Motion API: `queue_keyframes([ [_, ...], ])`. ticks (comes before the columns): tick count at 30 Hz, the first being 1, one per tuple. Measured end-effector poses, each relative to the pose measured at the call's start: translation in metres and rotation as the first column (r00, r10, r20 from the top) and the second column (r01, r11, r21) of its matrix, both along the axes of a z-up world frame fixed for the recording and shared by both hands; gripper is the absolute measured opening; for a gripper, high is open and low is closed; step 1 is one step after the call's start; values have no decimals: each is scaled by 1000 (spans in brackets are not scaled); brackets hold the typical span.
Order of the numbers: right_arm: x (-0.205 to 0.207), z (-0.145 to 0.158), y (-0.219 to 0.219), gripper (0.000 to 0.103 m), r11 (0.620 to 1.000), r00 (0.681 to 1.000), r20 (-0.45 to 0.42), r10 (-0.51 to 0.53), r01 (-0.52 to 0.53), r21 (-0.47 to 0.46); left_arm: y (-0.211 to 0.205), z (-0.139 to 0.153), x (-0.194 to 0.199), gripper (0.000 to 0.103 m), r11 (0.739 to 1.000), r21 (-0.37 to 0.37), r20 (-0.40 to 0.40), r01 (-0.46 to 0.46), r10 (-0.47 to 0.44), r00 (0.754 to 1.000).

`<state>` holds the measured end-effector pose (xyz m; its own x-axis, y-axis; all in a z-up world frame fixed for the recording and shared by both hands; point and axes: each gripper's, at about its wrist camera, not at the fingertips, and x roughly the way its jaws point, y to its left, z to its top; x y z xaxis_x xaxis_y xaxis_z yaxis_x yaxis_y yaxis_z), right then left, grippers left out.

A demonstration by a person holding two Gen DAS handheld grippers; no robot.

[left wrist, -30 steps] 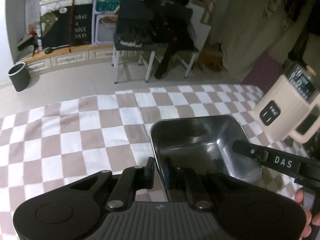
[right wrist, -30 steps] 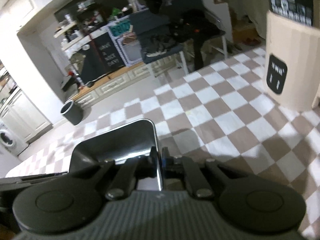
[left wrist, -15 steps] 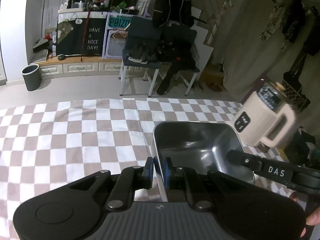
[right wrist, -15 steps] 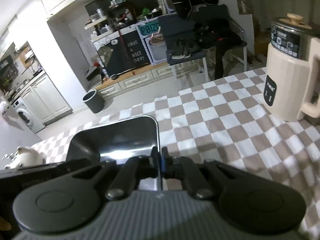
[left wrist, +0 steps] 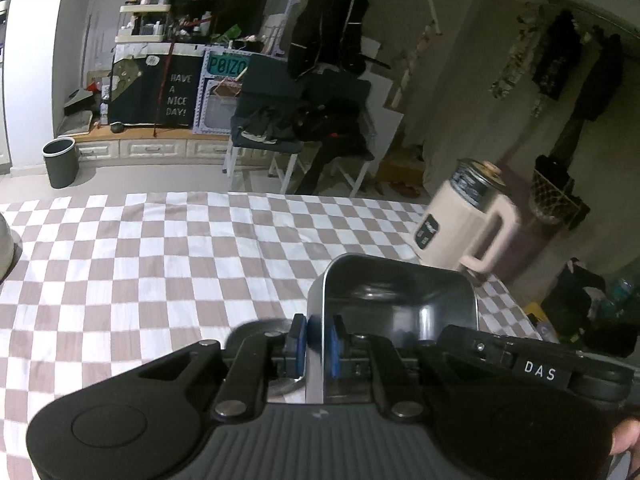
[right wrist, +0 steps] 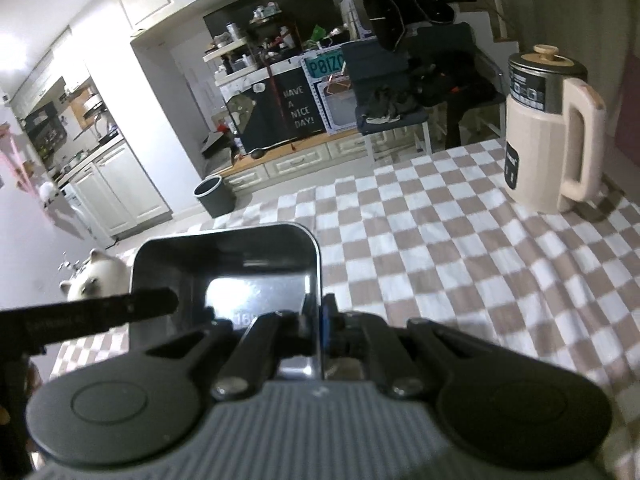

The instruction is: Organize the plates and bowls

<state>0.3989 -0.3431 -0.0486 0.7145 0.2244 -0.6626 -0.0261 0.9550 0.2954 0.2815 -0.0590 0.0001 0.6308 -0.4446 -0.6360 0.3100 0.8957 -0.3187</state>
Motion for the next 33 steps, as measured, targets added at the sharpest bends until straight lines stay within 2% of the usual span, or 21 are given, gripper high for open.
queue_keyframes([
  [8,-44,7,-9,4,999,1000,26,-7,7,-32,-9,3,-54,13,999,-11,21,38,-38,999],
  [11,-53,4,-10,4,999,1000,21,-3,4,-46,-11,-6,-68,13,999,-2,15,48,-48,999],
  [15,-60,5,-9,4,998,1000,25,3,-1,-70,-13,-27,-78,12,999,-17,-34,51,-52,998],
  [18,-62,5,-10,6,995,999,18,-28,30,-92,-21,-42,-78,12,998,-30,-106,61,-64,992],
  [22,-60,3,-12,9,993,998,5,-64,64,-102,-34,-51,-75,12,997,6,-118,79,-77,990],
  [29,-64,-13,-12,9,990,996,-47,-71,65,-122,-41,-64,-64,13,997,4,-157,77,-75,985],
  [31,-64,-16,-10,9,988,995,-62,-74,65,-138,-46,-69,-61,14,997,19,-174,75,-71,982],
  [33,-62,-18,-7,9,985,994,-76,-75,62,-158,-52,-71,-59,22,996,29,-181,80,-74,981],
])
